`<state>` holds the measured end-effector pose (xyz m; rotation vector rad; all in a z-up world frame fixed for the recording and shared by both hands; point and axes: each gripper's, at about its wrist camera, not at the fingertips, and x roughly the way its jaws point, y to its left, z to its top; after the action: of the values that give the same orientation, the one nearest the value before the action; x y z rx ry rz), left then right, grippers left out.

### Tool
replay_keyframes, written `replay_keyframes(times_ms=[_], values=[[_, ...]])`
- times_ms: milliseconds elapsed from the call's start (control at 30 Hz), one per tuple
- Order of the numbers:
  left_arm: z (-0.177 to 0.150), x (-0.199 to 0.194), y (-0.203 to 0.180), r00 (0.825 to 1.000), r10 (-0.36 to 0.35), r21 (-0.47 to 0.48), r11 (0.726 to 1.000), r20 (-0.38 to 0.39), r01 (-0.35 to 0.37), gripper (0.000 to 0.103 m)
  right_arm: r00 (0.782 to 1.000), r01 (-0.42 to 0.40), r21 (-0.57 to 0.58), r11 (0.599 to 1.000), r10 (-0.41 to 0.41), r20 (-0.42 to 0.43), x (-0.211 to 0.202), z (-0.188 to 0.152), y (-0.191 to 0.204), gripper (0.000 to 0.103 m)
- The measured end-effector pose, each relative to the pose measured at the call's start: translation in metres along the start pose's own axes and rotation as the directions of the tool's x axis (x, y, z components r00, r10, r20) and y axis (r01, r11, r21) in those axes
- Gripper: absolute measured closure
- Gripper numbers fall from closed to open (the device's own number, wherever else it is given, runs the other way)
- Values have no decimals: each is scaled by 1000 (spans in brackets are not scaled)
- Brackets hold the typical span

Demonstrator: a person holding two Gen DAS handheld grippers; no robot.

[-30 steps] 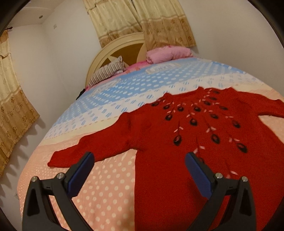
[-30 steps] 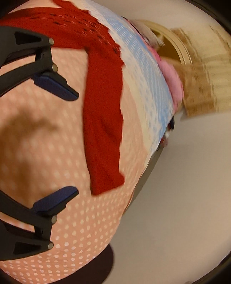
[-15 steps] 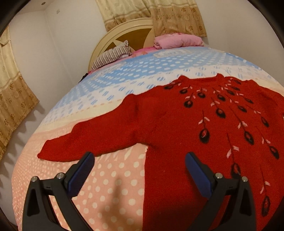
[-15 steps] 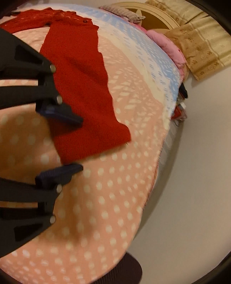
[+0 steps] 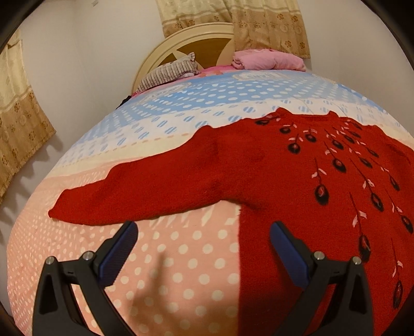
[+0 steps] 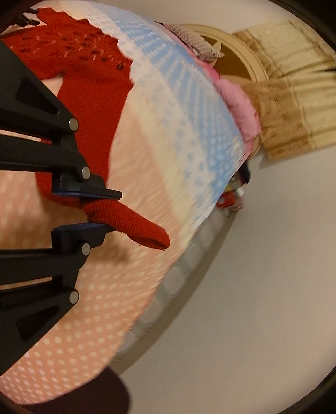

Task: Fold small clothes
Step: 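Lift the sleeve with the right tool and fold it across the cardigan body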

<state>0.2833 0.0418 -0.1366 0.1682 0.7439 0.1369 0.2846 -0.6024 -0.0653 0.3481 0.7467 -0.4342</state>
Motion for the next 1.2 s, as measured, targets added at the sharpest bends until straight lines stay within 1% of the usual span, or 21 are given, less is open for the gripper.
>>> replay_keyframes(times_ms=[133, 333, 500, 600, 767, 900, 967, 1067, 1200], values=[[-4, 2, 12, 1000, -6, -27, 1000, -4, 6, 0, 998, -18, -68, 998, 22, 56, -26, 24, 46, 87], [-8, 5, 31, 1000, -9, -63, 998, 0, 9, 0, 990, -35, -188, 982, 60, 128, -59, 44, 119, 87], [-11, 8, 46, 999, -44, -126, 991, -3, 43, 0, 978, -54, -282, 958, 108, 176, -85, 51, 181, 87], [-12, 8, 47, 999, -54, -138, 989, 5, 54, 0, 971, -67, -340, 938, 140, 194, -97, 51, 220, 87], [-15, 7, 53, 998, -63, -158, 985, 16, 65, 0, 961, -91, -427, 900, 193, 201, -112, 42, 279, 87], [-18, 8, 62, 996, -93, -198, 976, 11, 94, 0, 953, -112, -490, 865, 234, 195, -118, 28, 321, 87], [-18, 9, 63, 994, -105, -205, 973, 12, 105, 0, 948, -124, -518, 846, 256, 191, -120, 18, 344, 87], [-19, 8, 63, 994, -104, -209, 972, 19, 106, 0, 942, -154, -549, 821, 290, 170, -118, 0, 375, 87], [-20, 7, 62, 994, -107, -207, 972, 22, 110, 0, 937, -204, -581, 788, 330, 119, -105, -29, 416, 87]])
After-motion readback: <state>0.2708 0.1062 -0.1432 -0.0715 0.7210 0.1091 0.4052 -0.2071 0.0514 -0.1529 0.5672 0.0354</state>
